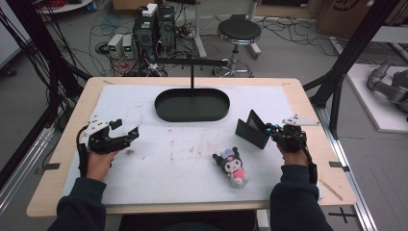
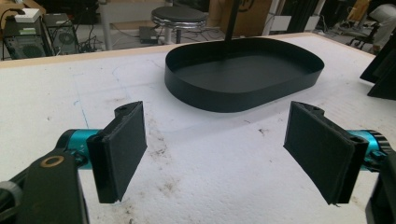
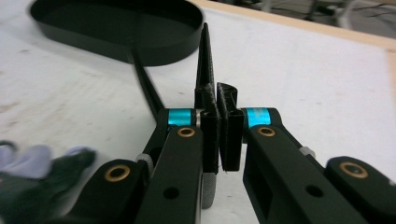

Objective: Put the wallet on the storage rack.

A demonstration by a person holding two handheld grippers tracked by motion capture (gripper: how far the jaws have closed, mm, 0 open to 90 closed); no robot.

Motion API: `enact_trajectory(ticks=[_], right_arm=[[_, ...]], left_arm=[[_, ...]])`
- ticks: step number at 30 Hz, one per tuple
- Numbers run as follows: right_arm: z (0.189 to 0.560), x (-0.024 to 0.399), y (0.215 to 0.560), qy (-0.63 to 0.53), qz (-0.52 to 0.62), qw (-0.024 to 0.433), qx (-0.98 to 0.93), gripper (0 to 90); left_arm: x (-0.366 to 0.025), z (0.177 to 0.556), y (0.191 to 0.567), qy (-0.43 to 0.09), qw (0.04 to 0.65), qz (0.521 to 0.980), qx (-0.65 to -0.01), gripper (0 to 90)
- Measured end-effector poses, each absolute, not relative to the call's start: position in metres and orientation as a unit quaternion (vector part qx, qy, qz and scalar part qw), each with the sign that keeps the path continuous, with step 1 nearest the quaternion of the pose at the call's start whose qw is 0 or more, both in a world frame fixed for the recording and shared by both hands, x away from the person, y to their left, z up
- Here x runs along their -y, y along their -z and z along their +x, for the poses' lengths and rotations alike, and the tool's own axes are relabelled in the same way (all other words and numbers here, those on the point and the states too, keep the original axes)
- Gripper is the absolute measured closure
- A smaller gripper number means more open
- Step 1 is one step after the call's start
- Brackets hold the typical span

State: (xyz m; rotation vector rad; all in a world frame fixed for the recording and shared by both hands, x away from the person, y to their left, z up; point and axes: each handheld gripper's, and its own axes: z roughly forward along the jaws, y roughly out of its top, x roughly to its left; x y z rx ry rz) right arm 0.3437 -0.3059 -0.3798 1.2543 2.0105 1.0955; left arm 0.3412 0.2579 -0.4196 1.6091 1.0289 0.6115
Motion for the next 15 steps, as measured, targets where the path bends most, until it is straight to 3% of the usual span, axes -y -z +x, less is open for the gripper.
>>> enact_trajectory(ticks=[2,12,13,14,15], right_arm=[[0.344,0.308,0.378,-0.392,0.473,0.288,-0.735,89.4],[0.348,0.313,0.385,-0.388,0.494,0.299,-0.718,87.5],[0.348,0.314,0.386,-0.392,0.497,0.3,-0.714,83.8],[0.348,0.317,0.388,-0.396,0.507,0.302,-0.704,72.7],[0.348,0.317,0.388,-0.396,0.507,0.302,-0.704,72.7]], left_arm=[[-0.258,0.341,0.42,-0.257,0.537,0.677,-0.433,20.6],[-0.257,0.341,0.42,-0.257,0.537,0.677,-0.432,20.6],[-0.257,0.341,0.42,-0.257,0.537,0.677,-0.432,20.6],[-0.257,0.341,0.42,-0.257,0.537,0.677,-0.432,20.6],[-0.257,0.341,0.42,-0.257,0.537,0.677,-0.433,20.6]])
